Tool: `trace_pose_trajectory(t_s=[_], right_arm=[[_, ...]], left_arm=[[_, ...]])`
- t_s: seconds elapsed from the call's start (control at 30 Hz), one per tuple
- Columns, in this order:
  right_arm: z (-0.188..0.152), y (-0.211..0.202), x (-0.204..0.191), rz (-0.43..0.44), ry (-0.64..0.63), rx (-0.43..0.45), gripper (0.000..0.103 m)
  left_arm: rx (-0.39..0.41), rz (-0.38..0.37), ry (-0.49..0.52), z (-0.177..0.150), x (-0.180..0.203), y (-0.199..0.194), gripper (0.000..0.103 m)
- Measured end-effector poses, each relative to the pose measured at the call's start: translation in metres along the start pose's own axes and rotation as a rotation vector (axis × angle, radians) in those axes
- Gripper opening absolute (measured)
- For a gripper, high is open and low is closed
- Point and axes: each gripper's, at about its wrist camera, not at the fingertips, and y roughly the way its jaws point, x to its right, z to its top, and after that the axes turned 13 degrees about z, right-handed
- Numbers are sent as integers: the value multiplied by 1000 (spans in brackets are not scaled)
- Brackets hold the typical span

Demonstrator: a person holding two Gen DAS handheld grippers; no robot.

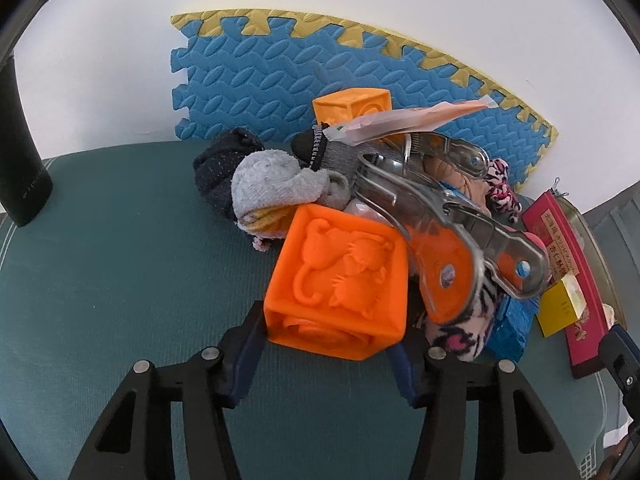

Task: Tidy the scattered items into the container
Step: 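Grasp the orange rubber cube from the pile with the left tool, then grasp the silver metal clamp with the right tool while the left tool holds the cube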

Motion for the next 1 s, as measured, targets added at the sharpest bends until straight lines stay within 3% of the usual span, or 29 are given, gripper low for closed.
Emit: trace_pose_trajectory(t_s=[0.23,0.57,0.8,1.0], right_arm=[[3,0,-9,8,-18,-9,78],[10,6,-22,85,12,-40,78],[32,15,-56,157,-19,-25,78],[14,40,-98,221,-88,-77,78]], left_arm=[[-2,-3,-42,-13,-17,-15,55],[17,-12,-76,-33,-42,-46,55],[15,-28,-101,-42,-57,-52,55],[16,-30,-141,-48,-77,-58,55]])
